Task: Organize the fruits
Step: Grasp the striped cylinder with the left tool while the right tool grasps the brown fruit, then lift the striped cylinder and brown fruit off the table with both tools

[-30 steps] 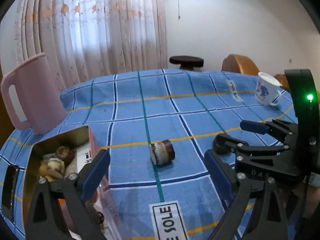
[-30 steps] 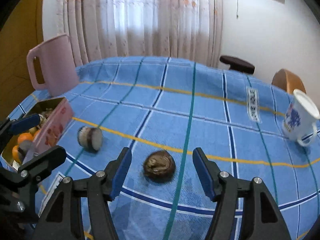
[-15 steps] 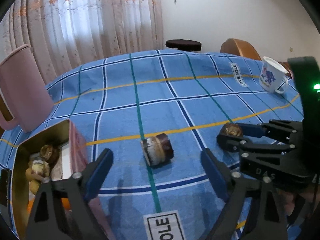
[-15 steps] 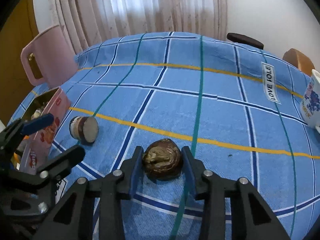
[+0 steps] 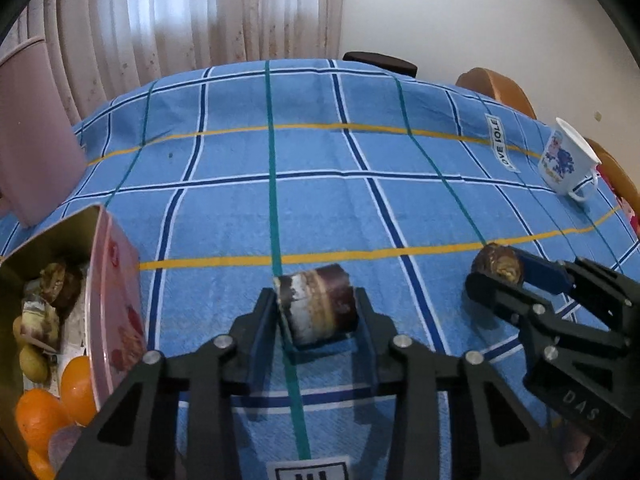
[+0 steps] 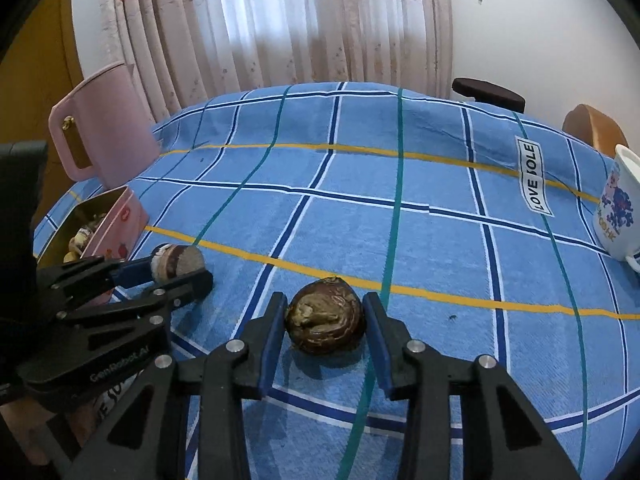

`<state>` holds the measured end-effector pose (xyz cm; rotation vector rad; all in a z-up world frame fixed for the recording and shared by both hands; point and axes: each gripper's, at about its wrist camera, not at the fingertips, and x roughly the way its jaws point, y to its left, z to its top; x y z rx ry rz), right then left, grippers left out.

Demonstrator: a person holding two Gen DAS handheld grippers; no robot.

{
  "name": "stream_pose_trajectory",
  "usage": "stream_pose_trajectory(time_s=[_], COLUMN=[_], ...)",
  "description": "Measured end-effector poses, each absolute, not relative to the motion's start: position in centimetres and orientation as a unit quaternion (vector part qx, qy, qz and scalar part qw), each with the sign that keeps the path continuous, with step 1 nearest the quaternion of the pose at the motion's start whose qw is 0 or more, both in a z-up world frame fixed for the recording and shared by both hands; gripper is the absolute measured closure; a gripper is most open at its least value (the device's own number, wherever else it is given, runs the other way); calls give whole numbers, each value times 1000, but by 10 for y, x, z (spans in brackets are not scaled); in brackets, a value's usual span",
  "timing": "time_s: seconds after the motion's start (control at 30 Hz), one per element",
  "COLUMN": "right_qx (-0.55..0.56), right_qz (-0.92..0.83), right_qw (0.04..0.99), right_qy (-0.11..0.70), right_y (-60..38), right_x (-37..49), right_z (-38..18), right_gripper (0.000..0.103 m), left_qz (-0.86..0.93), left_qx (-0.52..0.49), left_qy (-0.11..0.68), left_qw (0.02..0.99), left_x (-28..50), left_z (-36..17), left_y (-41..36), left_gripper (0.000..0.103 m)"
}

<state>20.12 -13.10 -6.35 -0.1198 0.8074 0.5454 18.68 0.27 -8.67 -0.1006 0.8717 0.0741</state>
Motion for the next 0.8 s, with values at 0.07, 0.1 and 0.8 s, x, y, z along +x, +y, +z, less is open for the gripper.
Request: stream_pose_trajectory(time_s=[0.07, 0.1, 0.8], right_qx=[-59, -60, -45], right_qz=[267, 268, 270], right_qw=[881, 880, 902], right_qy=[387, 387, 334], right_y=[-129, -129, -140], right_x=[201, 201, 189], right_z=[-64, -64, -49], right_gripper=[62, 62, 62], left_qz=[27, 23, 3], left_qx=[-51, -54, -63], left_qy=[421, 420, 338], left_qw=[905, 906, 939], left_x=[186, 185, 156], left_z=[-87, -87, -65], left_y=[2, 2, 3], left_gripper=[64, 64, 64])
